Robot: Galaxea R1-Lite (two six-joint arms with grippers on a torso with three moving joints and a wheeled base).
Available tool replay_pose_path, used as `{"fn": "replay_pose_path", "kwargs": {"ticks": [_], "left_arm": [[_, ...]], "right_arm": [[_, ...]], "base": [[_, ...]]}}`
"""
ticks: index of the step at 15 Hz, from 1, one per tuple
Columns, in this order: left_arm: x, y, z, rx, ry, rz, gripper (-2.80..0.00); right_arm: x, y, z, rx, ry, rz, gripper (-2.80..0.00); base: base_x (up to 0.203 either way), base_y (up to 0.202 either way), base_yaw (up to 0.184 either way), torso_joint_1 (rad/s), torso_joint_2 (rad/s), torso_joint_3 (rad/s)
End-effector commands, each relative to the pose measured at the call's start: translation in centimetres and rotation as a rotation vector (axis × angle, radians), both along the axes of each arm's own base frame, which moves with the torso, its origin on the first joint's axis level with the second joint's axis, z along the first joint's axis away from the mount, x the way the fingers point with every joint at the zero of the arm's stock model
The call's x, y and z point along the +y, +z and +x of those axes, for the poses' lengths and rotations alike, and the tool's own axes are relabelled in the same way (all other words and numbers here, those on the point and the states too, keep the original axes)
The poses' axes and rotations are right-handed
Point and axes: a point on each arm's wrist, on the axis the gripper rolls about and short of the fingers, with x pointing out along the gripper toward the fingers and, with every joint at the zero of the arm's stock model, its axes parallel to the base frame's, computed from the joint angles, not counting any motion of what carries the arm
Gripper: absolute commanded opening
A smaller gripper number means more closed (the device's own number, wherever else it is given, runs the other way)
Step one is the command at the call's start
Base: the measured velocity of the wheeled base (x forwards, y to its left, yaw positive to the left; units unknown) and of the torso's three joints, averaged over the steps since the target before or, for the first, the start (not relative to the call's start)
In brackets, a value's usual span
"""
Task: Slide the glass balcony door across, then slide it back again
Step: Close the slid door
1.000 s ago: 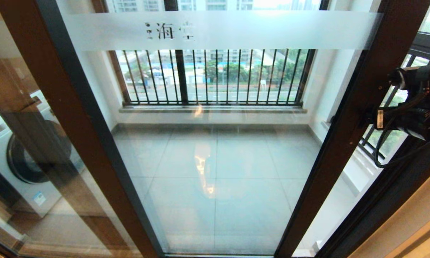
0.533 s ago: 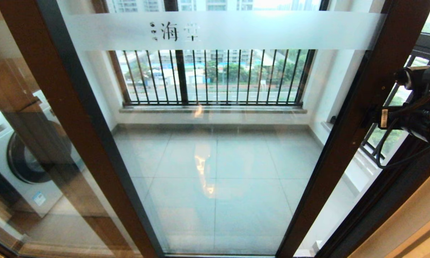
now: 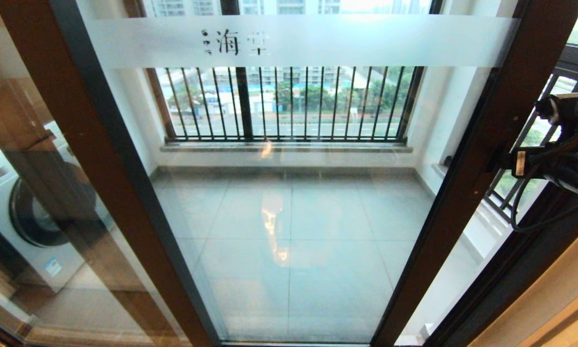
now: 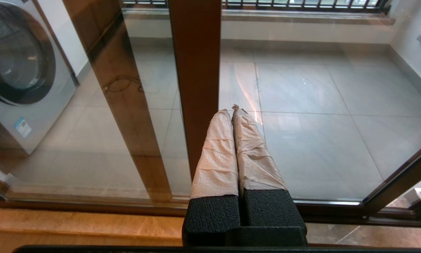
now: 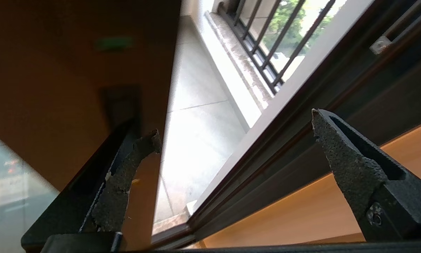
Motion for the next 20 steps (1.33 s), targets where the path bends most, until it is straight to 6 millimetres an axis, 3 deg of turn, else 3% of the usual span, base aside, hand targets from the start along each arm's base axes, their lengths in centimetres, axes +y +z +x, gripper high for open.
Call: {"fn": "replay_pose_path", "kwargs": {"ticks": [1, 20], "left_arm": [[0.0, 0.0, 0.0, 0.000, 0.000, 0.000, -2.80], [0.0, 0.0, 0.0, 0.000, 0.000, 0.000, -2.80]], "right_arm": [[-0.6, -0.3, 0.4, 0.003, -0.020, -0.008, 0.00], [-2.7, -0.7, 1.1, 0.001, -0.068, -0.027, 0.00]], "base": [[0.000, 0.000, 0.000, 0.000, 0.00, 0.000], [0.000, 0.000, 0.000, 0.000, 0.00, 0.000]]}}
